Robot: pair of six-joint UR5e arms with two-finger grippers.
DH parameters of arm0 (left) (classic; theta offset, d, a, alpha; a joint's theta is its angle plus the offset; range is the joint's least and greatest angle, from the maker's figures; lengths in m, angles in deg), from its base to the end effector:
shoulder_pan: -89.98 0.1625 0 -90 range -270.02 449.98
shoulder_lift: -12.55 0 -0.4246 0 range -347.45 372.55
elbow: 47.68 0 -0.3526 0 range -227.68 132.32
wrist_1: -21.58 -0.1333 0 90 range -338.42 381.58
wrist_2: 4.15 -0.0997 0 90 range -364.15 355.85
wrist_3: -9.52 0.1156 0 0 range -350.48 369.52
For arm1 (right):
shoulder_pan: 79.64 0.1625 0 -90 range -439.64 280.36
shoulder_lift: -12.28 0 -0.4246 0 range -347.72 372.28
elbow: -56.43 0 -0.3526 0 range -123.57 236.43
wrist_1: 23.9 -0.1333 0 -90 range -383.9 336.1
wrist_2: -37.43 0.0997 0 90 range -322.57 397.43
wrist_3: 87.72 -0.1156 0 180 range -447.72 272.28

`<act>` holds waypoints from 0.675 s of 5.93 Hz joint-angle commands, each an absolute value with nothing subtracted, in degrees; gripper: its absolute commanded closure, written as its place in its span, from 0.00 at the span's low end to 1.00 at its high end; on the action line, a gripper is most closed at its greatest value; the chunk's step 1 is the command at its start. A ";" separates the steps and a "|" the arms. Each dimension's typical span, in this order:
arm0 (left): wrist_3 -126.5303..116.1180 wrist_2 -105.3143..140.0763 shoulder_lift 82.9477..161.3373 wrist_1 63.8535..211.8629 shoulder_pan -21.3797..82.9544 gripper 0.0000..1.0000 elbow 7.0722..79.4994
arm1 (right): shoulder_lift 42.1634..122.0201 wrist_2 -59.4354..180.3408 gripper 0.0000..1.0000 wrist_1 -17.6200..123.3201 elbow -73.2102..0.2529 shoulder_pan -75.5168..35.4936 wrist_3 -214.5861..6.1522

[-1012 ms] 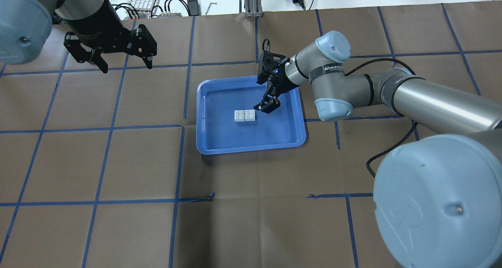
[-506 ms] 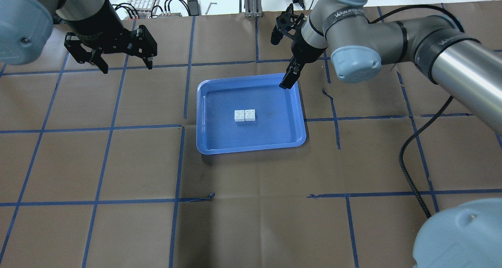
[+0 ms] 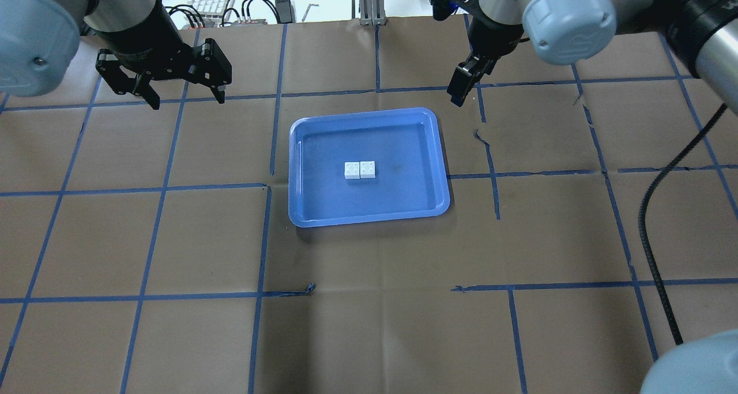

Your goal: Assemble white blocks and place on blue tray

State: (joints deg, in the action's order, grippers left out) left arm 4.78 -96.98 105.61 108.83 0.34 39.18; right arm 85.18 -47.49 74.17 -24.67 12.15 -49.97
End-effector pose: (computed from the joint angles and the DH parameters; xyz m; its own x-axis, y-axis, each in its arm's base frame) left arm -0.1246 -0.4813 0.4766 -0.9948 -0.0912 -0.0451 -0.0888 0.9946 -0.0533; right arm 0.1614 -0.5685 0.4027 -0.7681 -0.6364 -0.0714 -0.6342 0.7714 -0.0524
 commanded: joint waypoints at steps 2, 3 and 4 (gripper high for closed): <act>4.78 -96.96 105.62 108.68 0.33 0.01 39.24 | 93.12 -53.40 0.00 59.70 -21.35 8.85 -80.47; 4.78 -97.05 105.62 108.68 0.33 0.01 39.24 | 95.41 -53.36 0.00 58.03 -22.05 10.25 -85.73; 4.78 -97.05 105.62 108.68 0.33 0.01 39.33 | 98.13 -53.62 0.00 56.19 -23.54 12.27 -90.48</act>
State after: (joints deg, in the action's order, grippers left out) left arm 4.78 -97.03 105.63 108.69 0.34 39.28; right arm 95.54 -53.13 58.01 -22.42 10.58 -85.15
